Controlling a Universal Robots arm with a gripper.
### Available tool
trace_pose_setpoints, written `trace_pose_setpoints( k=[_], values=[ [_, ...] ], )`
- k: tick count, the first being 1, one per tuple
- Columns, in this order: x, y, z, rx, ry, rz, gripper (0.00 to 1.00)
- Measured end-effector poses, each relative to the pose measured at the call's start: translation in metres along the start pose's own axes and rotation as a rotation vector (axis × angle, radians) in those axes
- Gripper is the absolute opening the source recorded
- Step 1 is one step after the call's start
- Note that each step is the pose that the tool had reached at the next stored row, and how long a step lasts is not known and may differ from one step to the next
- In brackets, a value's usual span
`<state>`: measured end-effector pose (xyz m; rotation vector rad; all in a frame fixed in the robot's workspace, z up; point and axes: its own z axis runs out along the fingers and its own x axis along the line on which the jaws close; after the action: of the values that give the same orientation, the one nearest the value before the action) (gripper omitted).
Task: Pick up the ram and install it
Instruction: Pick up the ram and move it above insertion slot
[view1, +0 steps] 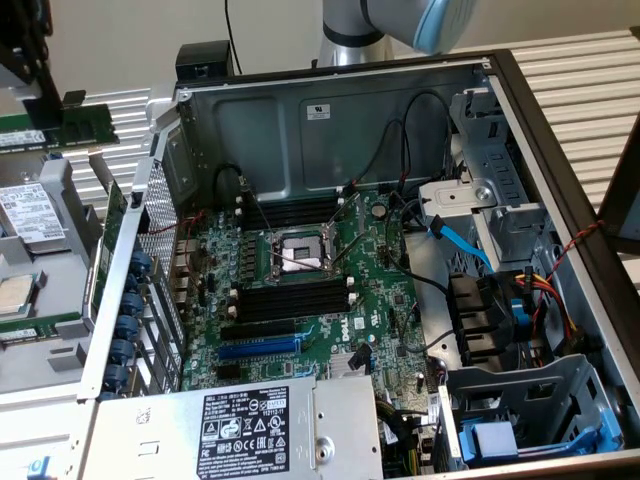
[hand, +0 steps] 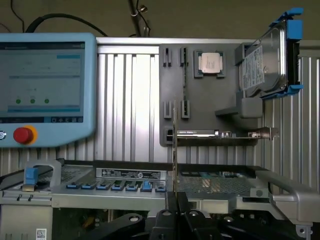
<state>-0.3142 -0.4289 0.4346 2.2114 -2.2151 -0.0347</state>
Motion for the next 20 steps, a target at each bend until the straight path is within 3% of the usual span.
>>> trace_pose_setpoints(
  k=[3,7,8,20],
  values=[
    [0.000,-0.0122,-0.0003,0.0021,-0.0076,-0.001,0.12],
    [0.000,-0.0275,-0.0007,0.0065,-0.0306,-0.001,0.12],
    [0.000,-0.0313,-0.0008,0.0071,-0.0331,-0.001,0.12],
    [-0.005,-0.0835,-0.0002,0.0077,-0.0336,-0.001,0.12]
  ],
)
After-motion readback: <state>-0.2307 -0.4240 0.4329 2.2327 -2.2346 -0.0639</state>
